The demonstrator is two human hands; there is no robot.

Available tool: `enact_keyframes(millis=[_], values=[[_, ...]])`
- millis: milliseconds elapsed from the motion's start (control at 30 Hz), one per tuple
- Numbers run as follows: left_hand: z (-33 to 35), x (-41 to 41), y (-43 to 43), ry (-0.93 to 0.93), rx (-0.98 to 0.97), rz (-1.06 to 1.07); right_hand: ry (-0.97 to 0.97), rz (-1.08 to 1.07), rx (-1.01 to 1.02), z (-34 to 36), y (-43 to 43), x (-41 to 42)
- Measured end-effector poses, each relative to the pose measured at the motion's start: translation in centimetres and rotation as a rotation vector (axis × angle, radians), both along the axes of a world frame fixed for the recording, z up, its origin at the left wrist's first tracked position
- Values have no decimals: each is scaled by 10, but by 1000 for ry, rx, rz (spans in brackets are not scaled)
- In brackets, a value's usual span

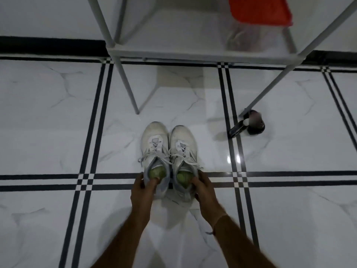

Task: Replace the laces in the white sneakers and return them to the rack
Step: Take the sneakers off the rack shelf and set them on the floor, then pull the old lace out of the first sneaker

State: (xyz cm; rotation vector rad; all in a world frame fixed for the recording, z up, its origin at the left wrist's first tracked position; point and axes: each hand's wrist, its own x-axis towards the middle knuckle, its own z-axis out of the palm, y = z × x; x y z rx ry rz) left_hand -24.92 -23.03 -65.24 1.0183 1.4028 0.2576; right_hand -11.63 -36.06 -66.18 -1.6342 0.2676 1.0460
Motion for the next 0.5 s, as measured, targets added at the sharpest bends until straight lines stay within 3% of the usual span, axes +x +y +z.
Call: enact_keyframes(millis=[100,167,300,400,500], values=[[-19,0,-10,21,158,47,-158,88,11,-30,-1,4],[-19,3,-14,70,207,108,-239,268,-51,-32,6,22],[0,11,-14,125,236,163,-23,534,-194,-1,23,66],[-2,11,-13,192,286,98,-49,806,-295,19,27,80],[-10,13,-15,208,361,77,-32,798,-268,9,29,74]])
